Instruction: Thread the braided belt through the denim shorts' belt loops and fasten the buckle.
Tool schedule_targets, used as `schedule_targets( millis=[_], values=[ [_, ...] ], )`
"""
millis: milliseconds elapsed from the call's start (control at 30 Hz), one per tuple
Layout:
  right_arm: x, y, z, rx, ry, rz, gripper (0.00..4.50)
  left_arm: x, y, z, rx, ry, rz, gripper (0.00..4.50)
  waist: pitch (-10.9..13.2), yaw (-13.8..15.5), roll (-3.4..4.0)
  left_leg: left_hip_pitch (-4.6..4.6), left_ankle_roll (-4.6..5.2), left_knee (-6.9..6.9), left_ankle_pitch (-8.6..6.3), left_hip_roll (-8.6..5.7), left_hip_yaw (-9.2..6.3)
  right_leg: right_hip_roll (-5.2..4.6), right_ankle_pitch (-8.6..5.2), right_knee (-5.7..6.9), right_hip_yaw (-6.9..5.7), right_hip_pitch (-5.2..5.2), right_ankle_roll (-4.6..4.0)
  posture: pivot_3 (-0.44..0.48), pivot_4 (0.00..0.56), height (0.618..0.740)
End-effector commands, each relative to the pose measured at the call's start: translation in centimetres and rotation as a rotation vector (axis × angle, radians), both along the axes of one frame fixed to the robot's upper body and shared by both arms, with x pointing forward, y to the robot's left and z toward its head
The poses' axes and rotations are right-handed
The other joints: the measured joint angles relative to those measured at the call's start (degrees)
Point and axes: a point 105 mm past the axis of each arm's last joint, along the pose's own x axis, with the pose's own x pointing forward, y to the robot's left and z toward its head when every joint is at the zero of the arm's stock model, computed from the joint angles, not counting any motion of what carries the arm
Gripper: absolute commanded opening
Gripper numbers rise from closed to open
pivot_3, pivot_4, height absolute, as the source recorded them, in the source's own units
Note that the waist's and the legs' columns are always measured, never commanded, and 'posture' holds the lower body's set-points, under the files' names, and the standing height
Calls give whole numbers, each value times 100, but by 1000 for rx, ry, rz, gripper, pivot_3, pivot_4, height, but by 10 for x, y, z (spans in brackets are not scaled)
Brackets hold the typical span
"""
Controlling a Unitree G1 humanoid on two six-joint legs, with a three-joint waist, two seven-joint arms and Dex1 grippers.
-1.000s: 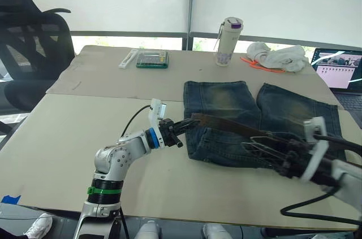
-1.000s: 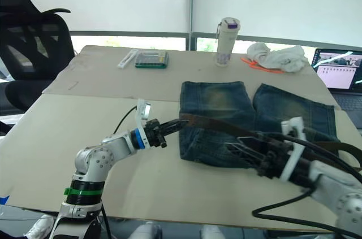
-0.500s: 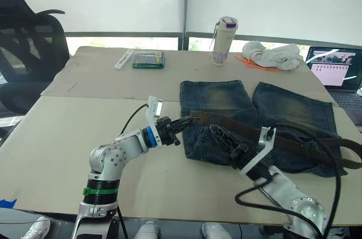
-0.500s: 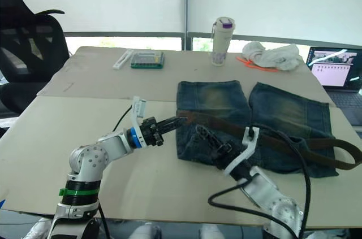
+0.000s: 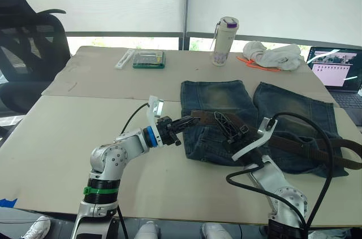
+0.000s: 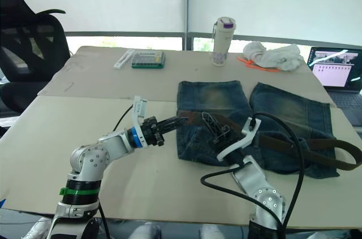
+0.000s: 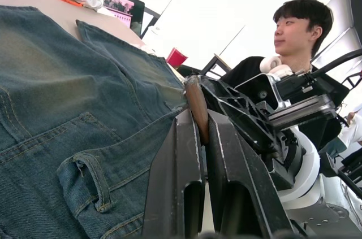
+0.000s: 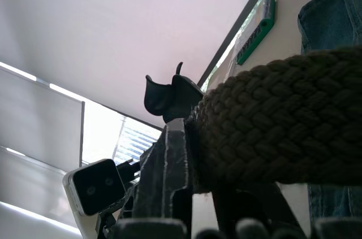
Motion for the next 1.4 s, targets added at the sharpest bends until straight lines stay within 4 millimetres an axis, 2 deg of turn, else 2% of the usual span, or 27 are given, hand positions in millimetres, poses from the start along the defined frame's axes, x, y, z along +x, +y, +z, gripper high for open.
schedule_targets(
  millis=[33, 100, 167, 233, 367, 433, 500, 533, 867, 1000, 1300, 1400],
  values=[
    [-8, -2, 9, 1, -56, 23, 38, 2, 2, 4, 7, -47, 16, 0, 0, 0, 0, 0, 0, 0, 0, -1, 0, 0, 0, 0, 0, 0, 0, 0, 150, 737],
    [-8, -6, 5, -25, -45, 14, 38, 3, 4, 4, 11, -52, 23, 0, 0, 0, 0, 0, 0, 0, 0, -1, 0, 0, 0, -1, 0, 0, 0, 0, 150, 737],
    [-2, -13, 0, -101, -25, -32, 0, 10, 9, -1, 69, -88, 81, 785, 0, 1, 0, 0, 0, 0, 0, -1, 0, 0, 0, -1, 0, 0, 0, 0, 150, 737],
    [4, -20, -4, -152, 2, -73, 0, 13, 13, -8, 146, -122, 106, 1349, 0, -6, 0, 0, 0, 0, 0, -2, 1, 0, 0, -1, 1, 0, -1, 0, 150, 737],
    [19, -37, -32, -254, 163, -166, 0, 22, 29, -33, 328, -182, 157, 2755, -1, -6, 2, 5, 0, -3, 0, 0, 2, 3, -1, 1, 3, 0, -4, 0, 150, 737],
    [20, -39, -37, -281, 192, -169, 0, 24, 35, -36, 360, -215, 166, 3433, -1, 3, 1, 4, 0, -3, 0, 0, 2, 3, -2, -1, 2, 1, -5, 0, 150, 737],
    [22, -42, -39, -280, 219, -181, 0, 24, 37, -36, 370, -244, 154, 3884, -1, 22, 1, -4, 0, -3, 0, 0, 3, 1, -2, -2, 2, -5, -5, 0, 150, 737],
    [22, -42, -40, -283, 233, -179, 0, 22, 37, -37, 375, -254, 141, 4400, -1, 31, 1, -5, 0, -3, 0, 0, 2, 1, -2, -2, 1, -5, -5, 0, 150, 737],
    [18, -55, -25, -262, 227, -239, 0, 16, 34, -42, 372, -275, 100, 4468, -1, 28, 1, -6, 0, -3, 0, -2, 2, -4, -2, -3, 1, -4, -4, 0, 150, 737],
    [15, -65, -20, -338, 243, -290, 0, 14, 35, -36, 417, -371, 74, 4468, -1, 28, 1, -6, 0, -3, 0, -2, 2, -4, -2, -3, 0, -4, -4, 0, 150, 737],
    [14, -69, -7, -443, 251, -361, 0, 13, 31, -23, 480, -493, 21, 4468, 0, 19, 1, -7, 1, -3, 0, -2, 2, -4, -2, -4, 1, -4, -5, 0, 150, 737],
    [13, -68, -4, -398, 258, -363, 0, 11, 28, -22, 480, -503, 7, 4468, 0, 13, 1, -8, 1, -3, 0, -1, 2, -3, -2, -6, 1, -4, -4, 0, 150, 737]
  ],
)
